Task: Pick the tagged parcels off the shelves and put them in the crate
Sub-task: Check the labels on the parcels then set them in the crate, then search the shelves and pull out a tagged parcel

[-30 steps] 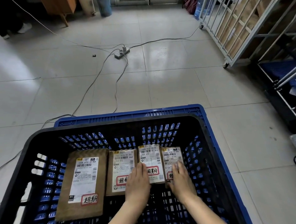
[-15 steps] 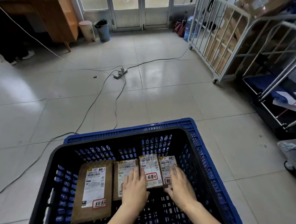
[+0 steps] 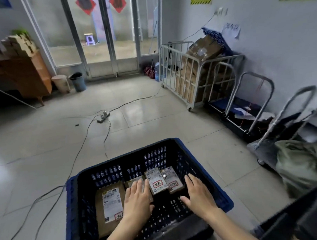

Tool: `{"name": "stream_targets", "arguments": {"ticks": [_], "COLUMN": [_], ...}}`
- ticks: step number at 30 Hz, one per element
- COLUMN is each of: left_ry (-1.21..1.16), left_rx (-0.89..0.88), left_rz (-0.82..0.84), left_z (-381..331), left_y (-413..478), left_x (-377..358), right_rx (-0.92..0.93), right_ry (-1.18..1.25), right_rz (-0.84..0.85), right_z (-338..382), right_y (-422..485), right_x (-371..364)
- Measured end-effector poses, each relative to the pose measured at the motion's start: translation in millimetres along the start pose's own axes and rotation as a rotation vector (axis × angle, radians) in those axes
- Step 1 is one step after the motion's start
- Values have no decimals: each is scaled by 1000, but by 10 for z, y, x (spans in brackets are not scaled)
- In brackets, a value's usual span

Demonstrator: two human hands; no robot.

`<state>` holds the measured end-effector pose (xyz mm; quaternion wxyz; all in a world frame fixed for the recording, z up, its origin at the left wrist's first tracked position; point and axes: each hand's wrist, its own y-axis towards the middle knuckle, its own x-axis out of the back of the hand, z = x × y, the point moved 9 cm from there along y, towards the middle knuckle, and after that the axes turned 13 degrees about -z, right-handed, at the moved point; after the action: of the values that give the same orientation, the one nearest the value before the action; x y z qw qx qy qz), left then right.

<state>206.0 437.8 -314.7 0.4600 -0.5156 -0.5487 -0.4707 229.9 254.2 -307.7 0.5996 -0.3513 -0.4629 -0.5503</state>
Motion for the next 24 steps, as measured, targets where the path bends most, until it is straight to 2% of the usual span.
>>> {"name": "stream_targets", "arguments": {"ticks": [10,13,18,24], "left_ry": [73,53,11,-47], "left_rx": [-371,-488,-678,-916], "left_rz": [-91,-93,-72,-79], "left_z": [-951,-1421,-2337,-3428], "left_y": [-859,-1106,-1605,-2530], "left_x": [628,713,829,972], "right_rx": [-267,-371,-541,-713], "right_ry": [-118,-131,-180,-243], "right_rz": [-151,-165,-280,-369], "right_z": [-503,-792,-1251,-1689], "right_y": [-1510,-2011,-2969,-4277], "right_x": [1045,1314,1811,2322]}}
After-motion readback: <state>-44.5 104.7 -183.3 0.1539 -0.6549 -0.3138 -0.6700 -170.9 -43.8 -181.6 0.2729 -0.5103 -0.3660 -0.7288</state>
